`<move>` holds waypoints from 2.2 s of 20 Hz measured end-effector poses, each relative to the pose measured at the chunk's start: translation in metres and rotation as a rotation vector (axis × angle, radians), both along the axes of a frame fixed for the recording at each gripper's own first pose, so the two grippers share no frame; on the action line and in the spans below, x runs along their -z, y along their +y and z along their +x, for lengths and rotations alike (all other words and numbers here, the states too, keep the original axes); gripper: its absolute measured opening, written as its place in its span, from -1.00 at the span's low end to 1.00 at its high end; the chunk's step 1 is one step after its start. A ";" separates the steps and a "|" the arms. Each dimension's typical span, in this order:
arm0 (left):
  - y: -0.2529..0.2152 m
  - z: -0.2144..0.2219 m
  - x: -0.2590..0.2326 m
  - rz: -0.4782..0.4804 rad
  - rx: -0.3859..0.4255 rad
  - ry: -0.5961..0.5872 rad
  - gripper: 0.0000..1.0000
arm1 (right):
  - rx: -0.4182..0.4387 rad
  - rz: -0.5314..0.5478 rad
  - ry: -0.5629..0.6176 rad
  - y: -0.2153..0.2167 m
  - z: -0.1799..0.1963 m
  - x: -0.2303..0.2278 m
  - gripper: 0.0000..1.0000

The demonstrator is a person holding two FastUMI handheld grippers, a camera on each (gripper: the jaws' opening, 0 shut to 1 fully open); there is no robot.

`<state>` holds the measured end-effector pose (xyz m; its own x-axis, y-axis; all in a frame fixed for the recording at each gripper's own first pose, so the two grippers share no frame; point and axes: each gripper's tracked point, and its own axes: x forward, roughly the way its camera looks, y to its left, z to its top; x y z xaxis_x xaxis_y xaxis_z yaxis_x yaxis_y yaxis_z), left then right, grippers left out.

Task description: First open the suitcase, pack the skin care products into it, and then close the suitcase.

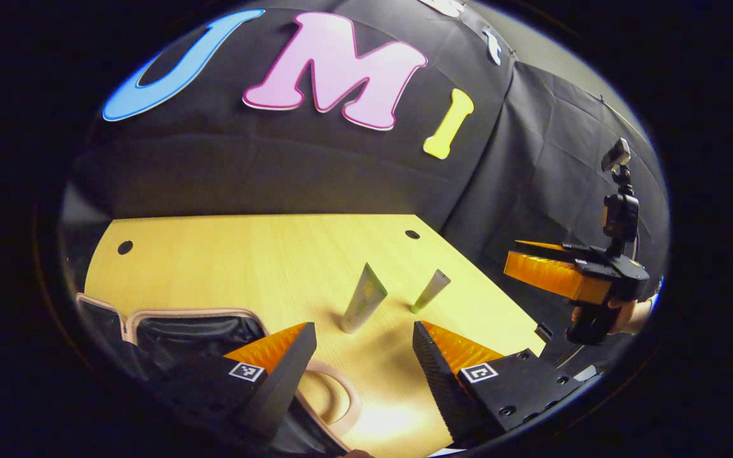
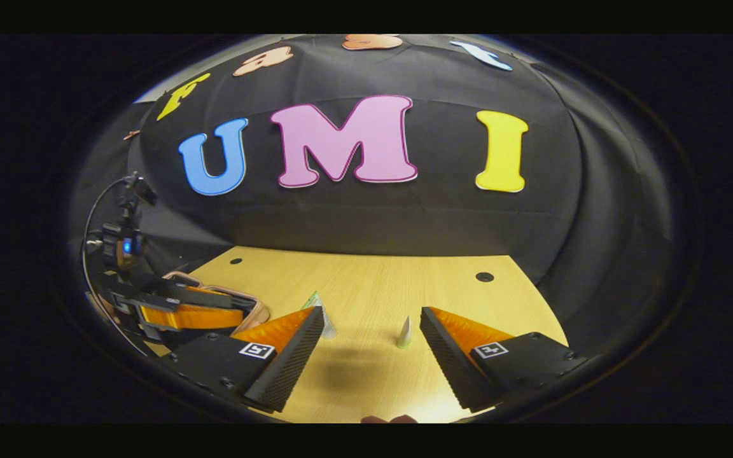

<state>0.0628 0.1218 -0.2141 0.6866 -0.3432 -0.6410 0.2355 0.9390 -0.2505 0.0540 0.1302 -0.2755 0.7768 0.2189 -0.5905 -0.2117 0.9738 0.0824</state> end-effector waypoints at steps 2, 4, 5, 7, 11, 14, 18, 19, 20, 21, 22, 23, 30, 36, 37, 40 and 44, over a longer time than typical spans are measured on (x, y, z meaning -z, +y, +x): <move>-0.015 0.010 0.015 0.014 0.004 0.040 0.92 | -0.031 0.003 0.022 -0.006 0.000 0.015 0.93; -0.021 0.029 0.028 0.045 0.001 0.066 0.93 | -0.050 0.007 0.049 -0.013 -0.002 0.030 0.93; -0.022 0.034 0.028 0.068 -0.007 0.073 0.92 | -0.055 0.011 0.060 -0.016 -0.001 0.036 0.93; -0.024 0.045 0.033 0.094 -0.024 0.086 0.92 | -0.063 0.015 0.081 -0.022 0.001 0.049 0.93; -0.023 0.071 0.059 0.144 -0.055 0.095 0.92 | -0.084 0.026 0.117 -0.032 0.004 0.073 0.93; -0.018 0.088 0.092 0.183 -0.079 0.128 0.93 | -0.084 0.031 0.160 -0.040 0.009 0.099 0.94; 0.000 0.085 0.111 0.238 -0.120 0.196 0.07 | -0.105 0.010 0.206 -0.039 0.015 0.142 0.96; -0.002 0.085 0.114 0.233 -0.122 0.198 0.00 | -0.111 -0.001 0.224 -0.039 0.017 0.155 0.96; -0.002 0.083 0.116 0.236 -0.116 0.207 0.04 | -0.115 -0.010 0.243 -0.038 0.017 0.167 0.96; -0.002 0.084 0.117 0.246 -0.110 0.213 0.04 | -0.118 -0.020 0.256 -0.038 0.019 0.177 0.96; -0.001 0.084 0.117 0.261 -0.106 0.222 0.04 | -0.117 -0.027 0.265 -0.038 0.020 0.186 0.97; 0.000 0.083 0.118 0.274 -0.101 0.226 0.04 | -0.111 -0.032 0.265 -0.039 0.025 0.192 0.97; 0.001 0.074 0.108 0.235 -0.138 0.322 0.00 | -0.037 0.004 0.382 -0.030 0.033 0.246 0.15; 0.040 0.026 0.018 0.326 -0.020 0.290 -0.07 | -0.036 0.082 0.344 -0.023 0.021 0.188 -0.41; 0.059 0.011 0.004 0.368 -0.026 0.305 -0.14 | -0.045 0.086 0.327 -0.022 0.017 0.175 -0.41; 0.113 -0.045 -0.022 0.405 -0.052 0.421 0.00 | -0.068 0.111 0.291 -0.014 -0.007 0.139 -0.53; 0.193 -0.129 -0.010 0.468 -0.126 0.696 -0.07 | -0.087 0.095 0.289 -0.005 -0.037 0.123 -0.41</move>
